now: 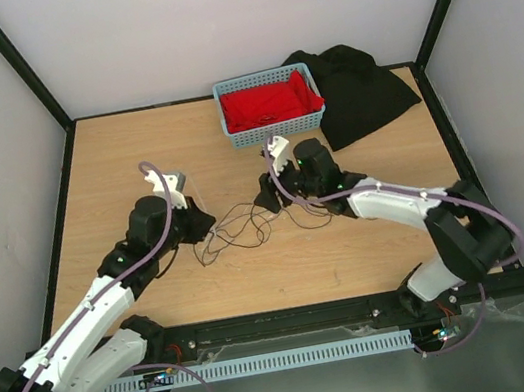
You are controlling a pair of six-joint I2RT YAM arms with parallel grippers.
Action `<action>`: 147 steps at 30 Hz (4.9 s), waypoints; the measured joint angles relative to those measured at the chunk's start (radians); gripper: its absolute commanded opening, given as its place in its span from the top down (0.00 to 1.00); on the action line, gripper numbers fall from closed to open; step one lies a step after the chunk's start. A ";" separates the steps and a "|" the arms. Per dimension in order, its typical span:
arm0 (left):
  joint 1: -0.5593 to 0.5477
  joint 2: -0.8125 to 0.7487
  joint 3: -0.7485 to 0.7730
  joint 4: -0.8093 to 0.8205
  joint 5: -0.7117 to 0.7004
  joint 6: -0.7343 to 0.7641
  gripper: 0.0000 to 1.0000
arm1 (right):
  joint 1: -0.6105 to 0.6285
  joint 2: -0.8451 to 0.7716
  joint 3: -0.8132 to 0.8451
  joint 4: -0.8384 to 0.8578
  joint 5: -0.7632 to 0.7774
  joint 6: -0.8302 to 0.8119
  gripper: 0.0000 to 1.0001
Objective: Zip-tie the wires
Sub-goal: Adjust the cable at the center of the board.
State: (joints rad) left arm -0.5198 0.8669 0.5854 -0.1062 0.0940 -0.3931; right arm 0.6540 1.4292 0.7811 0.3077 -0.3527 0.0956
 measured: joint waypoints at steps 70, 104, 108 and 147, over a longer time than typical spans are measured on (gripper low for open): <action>0.076 0.008 -0.029 -0.014 0.063 -0.021 1.00 | -0.047 0.046 0.040 -0.126 -0.089 -0.087 1.00; 0.105 -0.042 -0.037 -0.038 0.063 -0.027 1.00 | -0.113 -0.080 -0.034 -0.150 -0.001 -0.024 1.00; 0.105 -0.042 -0.037 -0.038 0.063 -0.026 1.00 | -0.113 -0.080 -0.035 -0.150 -0.016 -0.024 1.00; 0.144 -0.051 -0.037 -0.063 0.063 -0.018 1.00 | -0.243 -0.097 -0.072 -0.125 -0.085 0.096 1.00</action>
State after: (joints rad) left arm -0.3759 0.8158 0.5484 -0.1688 0.1574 -0.4110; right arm 0.4107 1.3319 0.7086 0.1825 -0.4374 0.1913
